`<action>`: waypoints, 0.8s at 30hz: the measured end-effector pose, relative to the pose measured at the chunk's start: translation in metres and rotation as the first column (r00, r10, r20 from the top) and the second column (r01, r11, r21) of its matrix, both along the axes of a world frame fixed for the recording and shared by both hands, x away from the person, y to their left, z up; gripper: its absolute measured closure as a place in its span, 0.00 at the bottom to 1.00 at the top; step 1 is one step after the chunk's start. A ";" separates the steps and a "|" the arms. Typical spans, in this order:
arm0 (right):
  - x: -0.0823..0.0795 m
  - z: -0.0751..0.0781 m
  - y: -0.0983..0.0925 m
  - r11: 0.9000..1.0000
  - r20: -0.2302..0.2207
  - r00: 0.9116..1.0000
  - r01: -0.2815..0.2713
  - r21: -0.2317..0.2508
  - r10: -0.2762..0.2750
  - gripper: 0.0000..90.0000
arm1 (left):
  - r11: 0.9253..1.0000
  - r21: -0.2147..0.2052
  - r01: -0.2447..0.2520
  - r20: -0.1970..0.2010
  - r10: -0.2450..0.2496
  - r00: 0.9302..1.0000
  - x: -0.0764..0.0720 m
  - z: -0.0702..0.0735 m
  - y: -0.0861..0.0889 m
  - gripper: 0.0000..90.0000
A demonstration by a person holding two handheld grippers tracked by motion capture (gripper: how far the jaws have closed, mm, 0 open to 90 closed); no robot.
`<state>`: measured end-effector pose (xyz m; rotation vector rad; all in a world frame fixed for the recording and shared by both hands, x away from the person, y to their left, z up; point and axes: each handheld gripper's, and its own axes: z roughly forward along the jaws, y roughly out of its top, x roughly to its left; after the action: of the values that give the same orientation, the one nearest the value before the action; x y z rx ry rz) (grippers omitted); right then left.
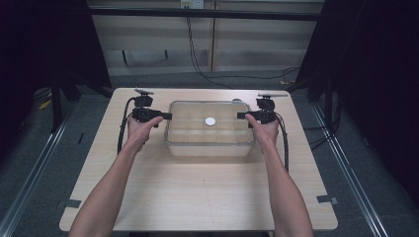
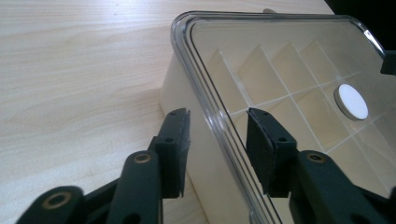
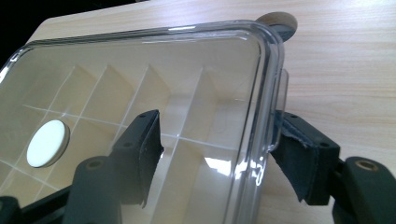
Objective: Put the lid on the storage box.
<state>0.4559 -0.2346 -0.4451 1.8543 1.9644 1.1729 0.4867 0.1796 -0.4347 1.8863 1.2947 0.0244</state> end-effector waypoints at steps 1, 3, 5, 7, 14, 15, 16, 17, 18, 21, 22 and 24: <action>0.000 0.000 0.000 1.000 0.000 1.000 0.000 0.000 0.000 0.38 | 1.000 0.000 0.000 0.000 0.000 1.000 0.000 0.000 0.000 0.64; -0.001 0.002 -0.003 1.000 0.000 1.000 0.010 -0.003 -0.010 0.36 | 1.000 0.011 -0.005 0.016 0.005 1.000 -0.002 0.001 0.002 0.63; -0.004 0.007 -0.009 1.000 0.012 1.000 0.025 -0.001 -0.025 0.35 | 1.000 0.023 -0.013 0.034 0.012 0.999 -0.006 0.003 0.005 0.59; -0.007 0.013 -0.012 1.000 0.028 1.000 0.011 0.004 -0.012 0.34 | 0.999 0.037 -0.009 0.048 0.007 0.999 -0.010 0.005 0.009 0.56; -0.026 0.032 -0.012 0.999 0.089 0.995 -0.047 -0.001 0.047 0.36 | 0.999 0.031 -0.008 0.087 0.005 0.996 -0.028 0.007 0.016 0.49; -0.029 0.032 -0.012 0.999 0.089 0.995 -0.054 -0.004 0.054 0.36 | 1.000 0.027 -0.004 0.085 0.002 0.996 -0.031 0.006 0.017 0.49; -0.035 0.030 -0.010 0.998 0.095 0.994 -0.059 -0.015 0.060 0.36 | 0.999 0.039 0.003 0.086 -0.006 0.996 -0.034 0.005 0.018 0.48; -0.035 0.030 -0.010 0.998 0.095 0.994 -0.059 -0.015 0.060 0.36 | 0.999 0.039 0.003 0.086 -0.006 0.996 -0.034 0.005 0.018 0.48; -0.043 0.029 -0.010 0.997 0.108 0.991 -0.073 0.001 0.073 0.36 | 0.999 0.053 0.001 0.102 -0.006 0.995 -0.039 0.004 0.019 0.48; -0.057 0.029 -0.010 0.996 0.133 0.987 -0.093 0.007 0.091 0.36 | 0.998 0.064 0.015 0.119 -0.023 0.993 -0.049 0.007 0.023 0.47; -0.061 0.029 -0.010 0.995 0.139 0.985 -0.100 0.010 0.098 0.36 | 0.998 0.065 0.017 0.124 -0.025 0.992 -0.052 0.007 0.025 0.46; -0.069 0.030 -0.010 0.993 0.149 0.982 -0.119 0.003 0.117 0.36 | 0.998 0.062 0.022 0.130 -0.030 0.991 -0.059 0.009 0.028 0.46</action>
<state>0.3872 -0.2450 -0.4152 1.6226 2.0111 1.3180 0.4275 0.2075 -0.4255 1.9187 1.1918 0.1729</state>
